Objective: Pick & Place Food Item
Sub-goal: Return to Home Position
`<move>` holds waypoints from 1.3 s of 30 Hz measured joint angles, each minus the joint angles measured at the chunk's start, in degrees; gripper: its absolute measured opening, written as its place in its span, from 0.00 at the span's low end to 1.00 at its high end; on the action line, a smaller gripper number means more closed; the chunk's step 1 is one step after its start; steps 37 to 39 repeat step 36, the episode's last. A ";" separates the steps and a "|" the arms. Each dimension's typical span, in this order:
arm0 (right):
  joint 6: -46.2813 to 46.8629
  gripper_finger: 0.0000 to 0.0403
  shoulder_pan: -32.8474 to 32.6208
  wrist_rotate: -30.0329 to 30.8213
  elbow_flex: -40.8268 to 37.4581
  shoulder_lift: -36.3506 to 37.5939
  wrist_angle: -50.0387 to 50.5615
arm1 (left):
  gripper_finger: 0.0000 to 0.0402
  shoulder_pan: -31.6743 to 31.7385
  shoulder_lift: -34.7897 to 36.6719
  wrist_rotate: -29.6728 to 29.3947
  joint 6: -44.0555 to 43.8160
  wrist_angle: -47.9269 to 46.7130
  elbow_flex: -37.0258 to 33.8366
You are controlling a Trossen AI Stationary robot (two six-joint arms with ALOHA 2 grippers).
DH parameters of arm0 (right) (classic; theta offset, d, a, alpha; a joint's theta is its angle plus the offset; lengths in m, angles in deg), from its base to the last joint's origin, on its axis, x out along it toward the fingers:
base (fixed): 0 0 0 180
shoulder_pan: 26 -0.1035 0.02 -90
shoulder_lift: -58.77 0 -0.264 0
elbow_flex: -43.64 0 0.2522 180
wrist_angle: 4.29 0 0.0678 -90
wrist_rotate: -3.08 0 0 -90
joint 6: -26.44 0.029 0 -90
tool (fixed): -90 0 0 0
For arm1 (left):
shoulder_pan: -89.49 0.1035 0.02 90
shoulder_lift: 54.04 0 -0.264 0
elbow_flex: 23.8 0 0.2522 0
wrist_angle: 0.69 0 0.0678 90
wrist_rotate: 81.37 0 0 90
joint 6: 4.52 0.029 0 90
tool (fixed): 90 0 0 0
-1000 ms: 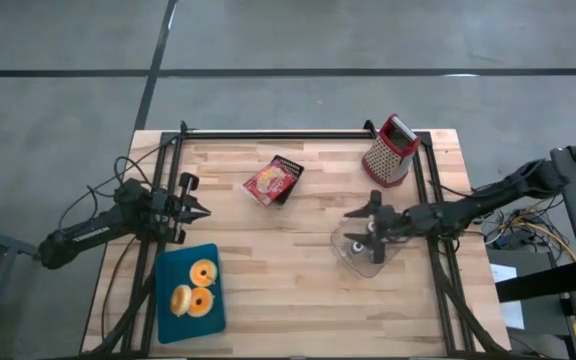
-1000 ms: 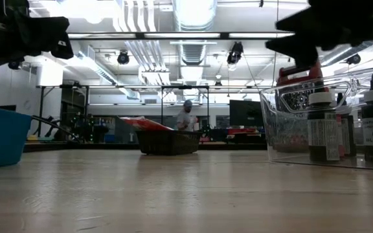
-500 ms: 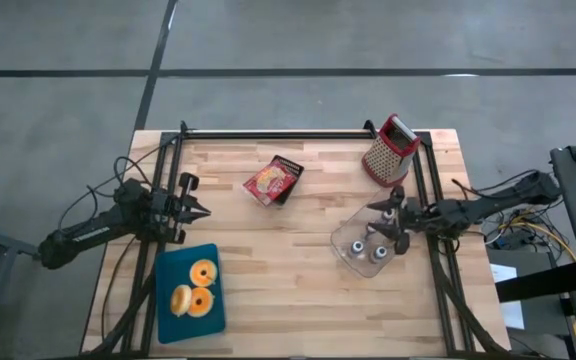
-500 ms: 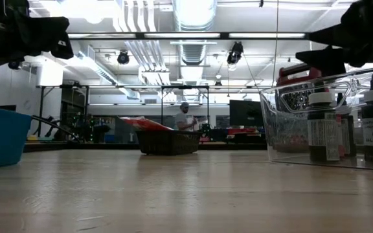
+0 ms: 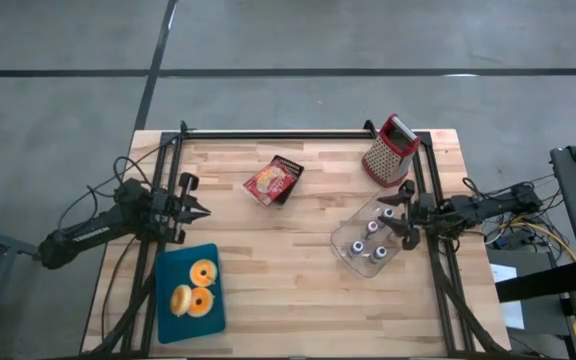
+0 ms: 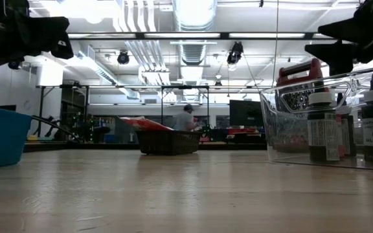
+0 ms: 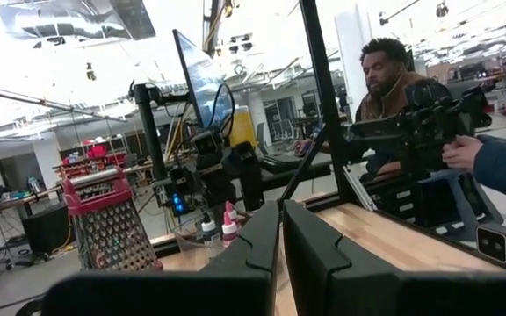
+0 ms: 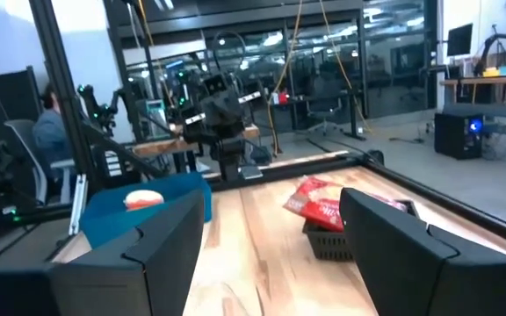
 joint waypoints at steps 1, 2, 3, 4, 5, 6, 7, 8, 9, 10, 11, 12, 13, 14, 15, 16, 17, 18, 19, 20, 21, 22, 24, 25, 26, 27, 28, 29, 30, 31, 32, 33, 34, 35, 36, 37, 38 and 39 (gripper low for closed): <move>0.00 0.65 -0.04 -0.04 -0.06 -0.07 -0.06 | 0.06 0.01 -0.05 -0.05 -0.01 0.00 0.00; 0.00 0.65 -0.06 -0.16 -0.06 0.05 -0.25 | 0.06 0.02 -0.06 -0.14 -0.01 -0.03 0.00; -0.09 0.65 -0.06 -0.29 -0.06 0.06 -0.55 | 0.06 0.00 -0.02 -0.08 -0.01 -0.07 0.00; -0.53 0.65 -0.06 -0.33 -0.06 0.06 -0.84 | 0.06 0.02 -0.06 -0.14 -0.01 0.00 0.00; -1.02 0.65 -0.06 -0.35 -0.05 0.06 -0.91 | 0.06 0.02 -0.13 -0.18 -0.01 -0.09 0.00; -1.42 0.65 -0.06 -0.33 -0.06 0.04 -0.85 | 0.06 0.01 -0.11 -0.17 -0.01 -0.20 0.00; -1.60 0.65 -0.06 -0.33 -0.06 -0.01 -0.85 | 0.06 0.01 -0.10 -0.18 -0.01 -0.15 0.00; -1.73 0.65 -0.06 -0.34 -0.06 0.04 -0.85 | 0.06 0.01 -0.11 -0.19 -0.01 -0.15 0.00; -1.65 0.65 -0.06 -0.34 -0.06 0.04 -0.93 | 0.06 0.00 -0.11 -0.19 0.00 -0.17 0.00; -1.32 0.65 -0.06 -0.35 -0.06 -0.02 -1.20 | 0.06 0.00 -0.11 -0.19 -0.01 -0.17 0.00; -0.88 0.65 -0.06 -0.36 -0.04 -0.06 -1.47 | 0.06 0.02 -0.11 -0.19 -0.01 -0.17 0.00; -0.48 0.65 -0.06 -0.37 -0.06 -0.07 -1.48 | 0.06 0.00 -0.11 -0.19 -0.01 -0.17 0.00; -0.24 0.65 -0.06 -0.37 -0.06 -0.05 -1.46 | 0.06 0.00 -0.11 -0.19 -0.01 -0.17 0.00; -0.20 0.65 -0.06 -0.37 -0.06 -0.05 -1.48 | 0.06 0.00 -0.11 -0.19 -0.01 -0.17 0.00; -0.23 0.65 -0.06 -0.37 -0.05 -0.05 -1.48 | 0.06 0.00 -0.11 -0.19 -0.01 -0.17 0.00; -0.29 0.65 -0.06 -0.37 -0.06 -0.05 -1.46 | 0.06 0.00 -0.11 -0.19 -0.01 -0.17 0.00; -0.43 0.65 -0.06 -0.37 -0.05 -0.11 -1.39 | 0.06 0.00 -0.11 -0.19 -0.01 -0.17 0.00; -0.62 0.65 -0.06 -0.37 -0.05 -0.16 -1.35 | 0.06 0.00 -0.11 -0.19 -0.01 -0.17 0.00; -0.74 0.65 -0.06 -0.39 -0.06 -0.16 -1.30 | 0.06 0.02 -0.11 -0.19 -0.01 -0.17 0.00; -0.85 0.65 -0.06 -0.42 -0.05 -0.16 -1.29 | 0.06 0.00 -0.11 -0.19 -0.01 -0.17 0.00; -0.81 0.65 -0.06 -0.42 -0.06 -0.16 -1.29 | 0.06 0.00 -0.11 -0.19 -0.01 -0.17 0.00; -0.79 0.65 -0.06 -0.42 -0.04 -0.16 -1.31 | 0.06 0.00 -0.11 -0.19 -0.01 -0.17 0.00; -0.79 0.65 -0.06 -0.42 -0.05 -0.16 -1.29 | 0.06 0.00 -0.11 -0.19 -0.01 -0.17 0.00; -0.79 0.65 -0.06 -0.42 -0.05 -0.16 -1.29 | 0.06 0.00 -0.11 -0.19 -0.01 -0.17 0.00; -0.79 0.65 -0.06 -0.42 -0.06 -0.16 -1.29 | 0.06 0.00 -0.11 -0.19 -0.01 -0.17 0.00; -0.79 0.65 -0.06 -0.42 -0.04 -0.16 -1.31 | 0.06 0.00 -0.11 -0.19 -0.01 -0.17 0.00; -0.79 0.65 -0.06 -0.42 -0.03 -0.16 -1.31 | 0.06 0.00 -0.11 -0.19 -0.01 -0.17 0.00; -0.79 0.65 -0.06 -0.42 -0.06 -0.16 -1.29 | 0.06 0.00 -0.11 -0.20 -0.01 -0.17 0.00; -0.76 0.65 -0.06 -0.42 -0.05 -0.16 -1.29 | 0.06 0.00 -0.11 -0.19 0.00 -0.17 0.00; -0.76 0.65 -0.06 -0.42 -0.05 -0.16 -1.29 | 0.06 0.00 -0.11 -0.20 -0.01 -0.17 0.00; -0.74 0.65 -0.06 -0.42 -0.04 -0.16 -1.30 | 0.06 0.00 -0.11 -0.19 -0.01 -0.17 0.00; -0.72 0.65 -0.06 -0.42 -0.03 -0.16 -1.29 | 0.06 0.00 -0.11 -0.21 -0.01 -0.17 0.00; -0.70 0.65 -0.06 -0.42 -0.05 -0.16 -1.31 | 0.06 0.00 -0.11 -0.21 -0.01 -0.17 0.00; -0.70 0.65 -0.06 -0.42 -0.03 -0.18 -1.29 | 0.06 0.00 -0.11 -0.20 -0.01 -0.17 0.00; -0.70 0.65 -0.06 -0.42 -0.04 -0.18 -1.29 | 0.06 0.00 -0.11 -0.21 -0.01 -0.17 0.00; -0.70 0.65 -0.06 -0.42 -0.04 -0.18 -1.29 | 0.06 0.00 -0.11 -0.21 -0.01 -0.17 0.00; -0.70 0.65 -0.06 -0.42 -0.04 -0.18 -1.29 | 0.06 0.00 -0.11 -0.21 -0.01 -0.17 0.00; -0.70 0.65 -0.06 -0.42 -0.04 -0.18 -1.29 | 0.06 0.00 -0.11 -0.21 -0.01 -0.17 0.00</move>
